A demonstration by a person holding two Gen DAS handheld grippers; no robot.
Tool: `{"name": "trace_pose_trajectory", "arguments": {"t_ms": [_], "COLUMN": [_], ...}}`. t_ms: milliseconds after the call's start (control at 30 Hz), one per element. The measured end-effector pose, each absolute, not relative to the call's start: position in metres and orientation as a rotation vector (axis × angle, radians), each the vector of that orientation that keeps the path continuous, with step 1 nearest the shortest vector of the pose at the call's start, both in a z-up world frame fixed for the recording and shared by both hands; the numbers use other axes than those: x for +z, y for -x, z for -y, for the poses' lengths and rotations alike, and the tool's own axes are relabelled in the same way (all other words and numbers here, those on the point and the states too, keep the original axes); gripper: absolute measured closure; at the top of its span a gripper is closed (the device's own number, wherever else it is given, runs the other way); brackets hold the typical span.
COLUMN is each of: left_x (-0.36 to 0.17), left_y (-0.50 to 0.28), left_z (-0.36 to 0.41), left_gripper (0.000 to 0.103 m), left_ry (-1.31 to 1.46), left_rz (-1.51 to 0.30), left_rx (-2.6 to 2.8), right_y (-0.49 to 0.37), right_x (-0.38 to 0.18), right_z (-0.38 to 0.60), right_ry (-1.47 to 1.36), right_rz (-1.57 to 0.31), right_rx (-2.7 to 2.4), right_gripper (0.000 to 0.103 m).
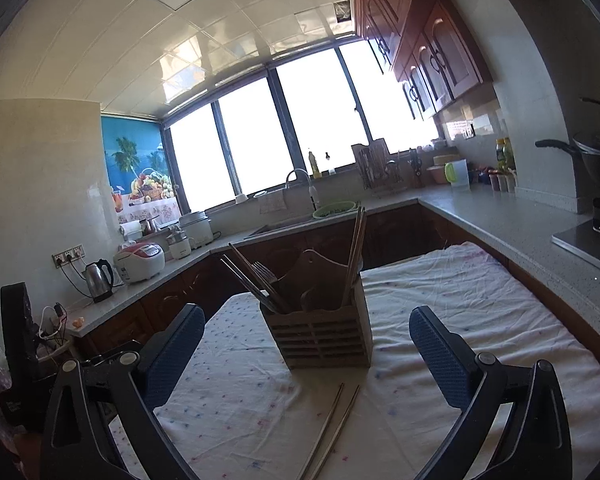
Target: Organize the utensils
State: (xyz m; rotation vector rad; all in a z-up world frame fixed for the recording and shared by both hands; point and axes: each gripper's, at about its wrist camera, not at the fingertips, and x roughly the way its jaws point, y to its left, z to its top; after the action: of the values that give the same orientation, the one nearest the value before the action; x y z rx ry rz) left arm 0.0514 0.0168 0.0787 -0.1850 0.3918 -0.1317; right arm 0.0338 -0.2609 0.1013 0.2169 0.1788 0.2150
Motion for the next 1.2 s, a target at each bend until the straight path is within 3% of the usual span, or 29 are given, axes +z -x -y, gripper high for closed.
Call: {"name": "trace_pose_trajectory", "arguments": {"t_ms": [167,500,1200], "left_x": [0.056,0.023,0.006], "left_y": [-0.040,-0.022,-0.007], "left_z": [-0.014,-0.008,0.012], "left_gripper": [0.000,0.000,0.000], "left_ry": [0.123,0.070,-0.011], "left_rz": [-0.391,-0.390,-0.397], "left_rx": [-0.097,-0.061,-0.048], "right_y": [-0.008,0.001,0.013], "right_x": [0.086,0.041,0.022], "right_z": [0.256,0.255,0.246], "right_ry": [-0.125,-0.108,-0.027], "right_rz": [-0.088,-0.148,-0.192], "right_rx": [0.128,0.108,0.106], "right_gripper": [0.000,0.000,0.000]}}
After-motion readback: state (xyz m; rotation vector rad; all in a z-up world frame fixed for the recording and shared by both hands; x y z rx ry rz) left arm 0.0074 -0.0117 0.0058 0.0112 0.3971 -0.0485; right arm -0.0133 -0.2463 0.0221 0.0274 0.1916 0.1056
